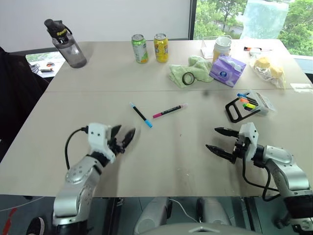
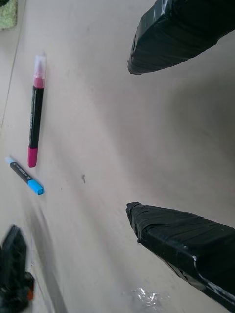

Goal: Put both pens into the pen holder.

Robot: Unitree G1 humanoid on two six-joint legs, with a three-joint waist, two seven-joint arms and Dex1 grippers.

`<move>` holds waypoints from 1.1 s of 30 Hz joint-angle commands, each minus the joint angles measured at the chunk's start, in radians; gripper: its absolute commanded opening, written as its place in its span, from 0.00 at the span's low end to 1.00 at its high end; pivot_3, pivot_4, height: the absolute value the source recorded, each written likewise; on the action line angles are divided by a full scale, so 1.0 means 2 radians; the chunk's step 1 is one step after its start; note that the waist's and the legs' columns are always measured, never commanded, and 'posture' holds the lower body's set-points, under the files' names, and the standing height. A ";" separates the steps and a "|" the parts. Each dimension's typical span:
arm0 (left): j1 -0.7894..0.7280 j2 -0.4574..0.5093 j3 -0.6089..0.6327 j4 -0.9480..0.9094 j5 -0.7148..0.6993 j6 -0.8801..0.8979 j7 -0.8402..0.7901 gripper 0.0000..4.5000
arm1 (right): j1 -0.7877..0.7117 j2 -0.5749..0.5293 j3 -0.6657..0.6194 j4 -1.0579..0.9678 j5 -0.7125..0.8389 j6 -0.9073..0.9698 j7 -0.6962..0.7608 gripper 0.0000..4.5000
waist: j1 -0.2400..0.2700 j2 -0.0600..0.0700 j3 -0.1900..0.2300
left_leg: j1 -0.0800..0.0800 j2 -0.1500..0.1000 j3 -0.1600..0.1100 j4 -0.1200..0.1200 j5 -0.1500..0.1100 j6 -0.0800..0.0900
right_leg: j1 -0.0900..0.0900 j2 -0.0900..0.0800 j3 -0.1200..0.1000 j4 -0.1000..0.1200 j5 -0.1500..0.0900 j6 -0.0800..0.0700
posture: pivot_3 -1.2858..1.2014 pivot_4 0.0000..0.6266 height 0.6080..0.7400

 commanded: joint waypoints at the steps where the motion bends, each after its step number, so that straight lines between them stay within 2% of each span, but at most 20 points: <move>1: -0.033 -0.007 0.003 -0.046 0.007 0.054 0.065 0.69 | -0.013 0.003 -0.004 -0.015 0.008 -0.004 -0.001 0.99 | -0.001 0.000 0.000 | 0.000 0.000 0.000 0.000 0.000 0.000 | 0.000 0.000 0.000 0.000 0.000 0.000 | 0.52 0.24 1.00; 7: -0.129 -0.017 -0.036 -0.007 0.039 0.190 0.147 0.69 | -0.040 0.007 0.006 -0.037 0.010 0.005 -0.004 0.99 | 0.000 0.000 0.000 | 0.000 0.000 0.000 0.000 0.000 0.000 | 0.000 0.000 0.000 0.001 0.000 0.000 | 0.52 0.24 1.00; 10: -0.185 -0.056 -0.038 0.020 0.048 0.261 0.197 0.69 | -0.056 0.007 0.008 -0.061 0.016 0.019 -0.010 0.99 | 0.000 -0.001 0.000 | 0.000 0.000 0.000 0.001 0.000 0.000 | 0.000 0.000 0.000 0.001 0.000 0.000 | 0.52 0.24 1.00; 16: -0.261 -0.123 -0.025 0.059 0.068 0.342 0.254 0.69 | -0.066 -0.008 0.014 -0.087 0.017 0.054 -0.016 0.99 | 0.000 -0.004 0.002 | -0.002 0.000 0.000 0.003 0.000 0.000 | 0.000 0.000 0.000 0.001 0.000 0.000 | 0.52 0.24 1.00; 19: -0.288 -0.137 -0.019 0.084 0.090 0.367 0.281 0.69 | -0.062 -0.018 0.010 -0.088 0.014 0.055 -0.014 0.99 | -0.001 -0.004 0.002 | -0.002 0.000 0.000 0.003 0.000 0.000 | 0.000 0.000 0.000 0.001 0.000 0.000 | 0.52 0.24 1.00; 22: -0.304 -0.156 0.014 0.104 0.105 0.390 0.308 0.69 | -0.061 -0.020 0.006 -0.091 0.017 0.058 -0.019 0.99 | -0.001 -0.004 0.002 | -0.002 0.000 0.000 0.003 0.000 0.000 | 0.000 0.000 0.000 0.001 0.000 0.000 | 0.52 0.24 1.00; 26: -0.303 -0.161 0.031 0.122 0.123 0.422 0.321 0.69 | -0.058 -0.020 0.007 -0.095 0.018 0.059 -0.024 0.99 | -0.003 -0.004 0.002 | -0.001 0.000 0.001 0.003 0.000 0.000 | 0.000 0.000 0.000 0.001 0.000 0.000 | 0.52 0.24 1.00; 27: -0.303 -0.163 0.036 0.124 0.126 0.431 0.325 0.57 | -0.057 -0.019 0.008 -0.096 0.018 0.059 -0.025 1.00 | -0.005 -0.004 0.002 | -0.001 0.000 0.001 0.003 0.000 0.000 | 0.000 0.000 0.000 0.001 0.000 0.000 | 0.52 0.24 1.00; 29: -0.301 -0.166 0.042 0.127 0.134 0.444 0.329 0.43 | -0.057 -0.019 0.008 -0.096 0.019 0.059 -0.028 1.00 | -0.009 -0.004 0.002 | -0.001 0.000 0.001 0.003 0.000 0.000 | 0.000 0.001 0.001 0.001 0.000 0.000 | 0.52 0.24 1.00; 32: -0.304 -0.171 0.056 0.129 0.148 0.457 0.336 0.09 | -0.057 -0.018 0.008 -0.094 0.018 0.059 -0.028 1.00 | -0.013 -0.004 0.001 | 0.000 0.000 0.002 0.003 0.000 0.000 | 0.000 0.001 0.001 0.002 0.000 0.001 | 0.52 0.24 1.00; 33: -0.306 -0.174 0.063 0.129 0.153 0.460 0.341 0.01 | -0.058 -0.018 0.008 -0.092 0.018 0.058 -0.028 1.00 | -0.013 -0.004 0.001 | 0.000 0.000 0.002 0.003 0.000 0.000 | 0.000 0.001 0.001 0.002 0.000 0.001 | 0.52 0.24 1.00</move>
